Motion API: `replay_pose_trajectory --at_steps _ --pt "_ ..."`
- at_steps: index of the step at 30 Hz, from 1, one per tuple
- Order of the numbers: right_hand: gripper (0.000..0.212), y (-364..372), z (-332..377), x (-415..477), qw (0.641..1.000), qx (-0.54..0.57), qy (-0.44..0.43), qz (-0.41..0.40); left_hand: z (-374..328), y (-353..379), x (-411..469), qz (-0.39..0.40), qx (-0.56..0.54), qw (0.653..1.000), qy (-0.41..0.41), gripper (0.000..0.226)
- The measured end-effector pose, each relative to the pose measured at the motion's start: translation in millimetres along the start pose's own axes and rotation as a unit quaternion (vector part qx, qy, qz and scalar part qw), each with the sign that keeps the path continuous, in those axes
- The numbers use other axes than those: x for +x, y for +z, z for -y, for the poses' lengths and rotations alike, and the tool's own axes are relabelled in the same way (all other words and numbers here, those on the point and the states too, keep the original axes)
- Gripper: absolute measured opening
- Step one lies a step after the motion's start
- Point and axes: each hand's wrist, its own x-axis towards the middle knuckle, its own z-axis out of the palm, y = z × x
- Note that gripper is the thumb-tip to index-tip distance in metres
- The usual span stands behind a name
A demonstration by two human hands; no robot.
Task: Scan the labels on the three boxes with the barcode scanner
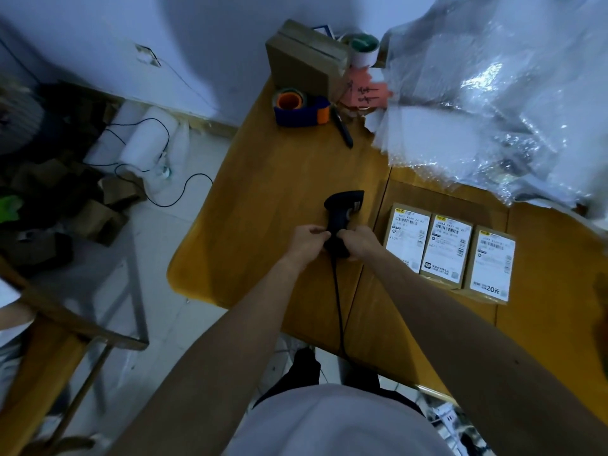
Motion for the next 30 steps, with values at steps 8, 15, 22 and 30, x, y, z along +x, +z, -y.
replay_pose_trajectory --at_steps 8,15,22,30 --pt "0.019 -3 -6 -17 0.998 0.053 -0.018 0.025 -8 5 -17 -0.006 -0.058 0.998 0.001 0.029" --pt "0.016 -14 -4 -48 0.989 0.11 -0.089 0.052 -29 11 -32 -0.008 -0.11 0.994 -0.004 0.023" --pt "0.029 -44 0 -89 0.969 0.19 -0.135 0.087 -60 18 -56 0.05 -0.159 0.986 0.028 0.041" --pt "0.01 -70 -11 -115 0.95 0.236 -0.177 0.1 -79 26 -83 0.109 -0.225 0.965 0.082 0.045"
